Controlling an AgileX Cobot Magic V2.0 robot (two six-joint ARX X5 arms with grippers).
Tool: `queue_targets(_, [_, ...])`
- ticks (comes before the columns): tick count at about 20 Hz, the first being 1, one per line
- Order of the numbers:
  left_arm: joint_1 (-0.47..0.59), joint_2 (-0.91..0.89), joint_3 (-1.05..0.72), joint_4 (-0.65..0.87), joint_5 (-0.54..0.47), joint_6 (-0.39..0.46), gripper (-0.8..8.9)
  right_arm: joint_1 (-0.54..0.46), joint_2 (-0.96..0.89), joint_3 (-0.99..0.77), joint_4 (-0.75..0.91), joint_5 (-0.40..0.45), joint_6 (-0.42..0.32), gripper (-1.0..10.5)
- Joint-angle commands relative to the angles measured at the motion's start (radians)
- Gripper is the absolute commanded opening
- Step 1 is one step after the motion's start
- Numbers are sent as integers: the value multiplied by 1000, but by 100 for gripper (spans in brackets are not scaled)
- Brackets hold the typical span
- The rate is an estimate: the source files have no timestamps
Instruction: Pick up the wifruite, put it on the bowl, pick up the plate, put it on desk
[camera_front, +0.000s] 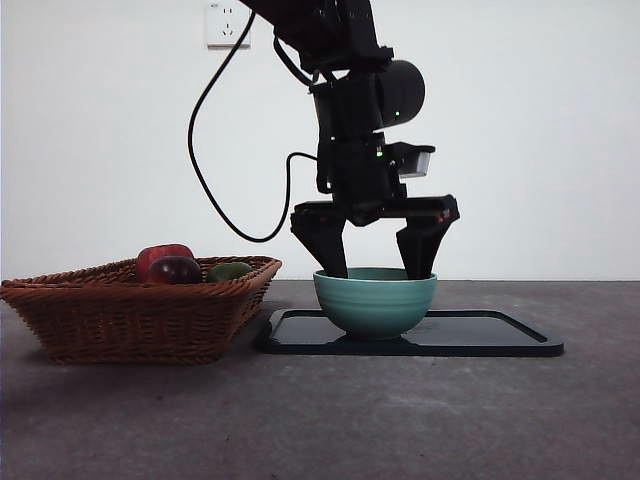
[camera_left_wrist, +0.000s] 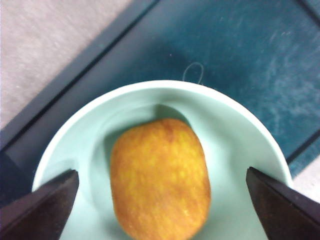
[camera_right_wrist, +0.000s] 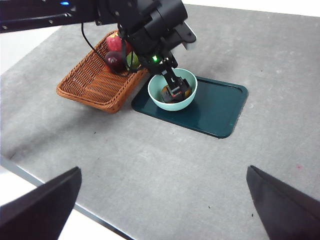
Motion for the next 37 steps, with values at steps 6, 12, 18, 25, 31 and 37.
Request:
queue_targets(6, [-12, 61, 32, -7, -4, 13, 441, 5, 2, 12, -73, -1, 2, 548])
queue_targets(12, [-16, 64, 32, -8, -5, 13, 328, 5, 2, 12, -73, 5, -6, 548])
queue_targets(18, [-16, 64, 32, -5, -6, 13, 263, 5, 2, 12, -73, 6, -5, 548])
queue_targets(25, [-16, 63, 56, -27, -6, 18, 248, 5, 2, 12, -73, 6, -5, 548])
queue_targets(31, [-14, 63, 239, -148, -6, 23, 248, 5, 2, 12, -73, 5, -3, 548])
queue_targets(37, [-11, 31, 345, -339, -5, -23, 247, 5, 2, 12, -73, 5, 0, 548])
